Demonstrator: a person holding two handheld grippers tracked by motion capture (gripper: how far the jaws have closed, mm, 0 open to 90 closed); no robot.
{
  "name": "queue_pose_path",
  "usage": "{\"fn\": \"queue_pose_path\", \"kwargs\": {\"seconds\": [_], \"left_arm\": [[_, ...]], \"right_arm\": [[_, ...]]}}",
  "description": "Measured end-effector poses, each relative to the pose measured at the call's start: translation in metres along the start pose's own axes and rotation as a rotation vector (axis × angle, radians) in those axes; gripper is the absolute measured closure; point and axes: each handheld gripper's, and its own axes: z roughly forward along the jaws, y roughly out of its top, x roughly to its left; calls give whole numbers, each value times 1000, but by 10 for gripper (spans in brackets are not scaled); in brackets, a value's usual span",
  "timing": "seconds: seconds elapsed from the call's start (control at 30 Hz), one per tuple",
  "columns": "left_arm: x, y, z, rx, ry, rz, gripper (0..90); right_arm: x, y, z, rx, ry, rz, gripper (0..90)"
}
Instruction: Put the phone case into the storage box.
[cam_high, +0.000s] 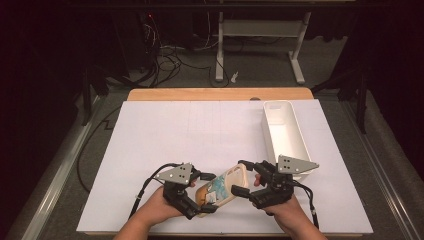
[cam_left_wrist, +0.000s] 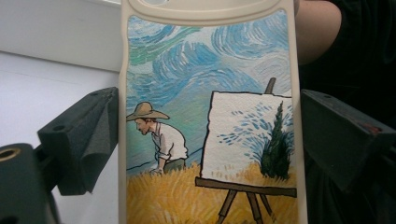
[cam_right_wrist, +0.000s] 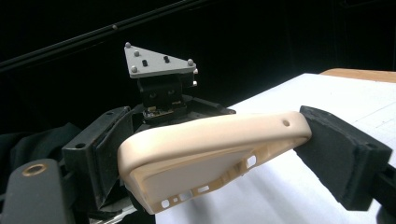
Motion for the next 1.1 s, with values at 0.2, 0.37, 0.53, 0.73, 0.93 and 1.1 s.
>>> {"fn": "queue_pose_path", "kwargs": {"seconds": [0.2,0.37,0.53,0.73,0.93,1.1], "left_arm": [[0,0,1,5,5,-2,104],[-1,0,2,5,11,-1,104],[-2,0,3,7,23,3,103],[-1,-1,5,17,17,-12,79],[0,0,2,-2,34,-28,5],[0,1,-1,-10,49,-25,3]], "right_arm": [[0,0,0,0,-1,0,141],[0,0,0,-3,-1,-2,142],[0,1,1,-3,-3,-7,144],[0,2,0,-9,-4,-6,146],[0,2,-1,-13,-10,-9,145],[0,3,-2,-13,-17,-14,144]]}}
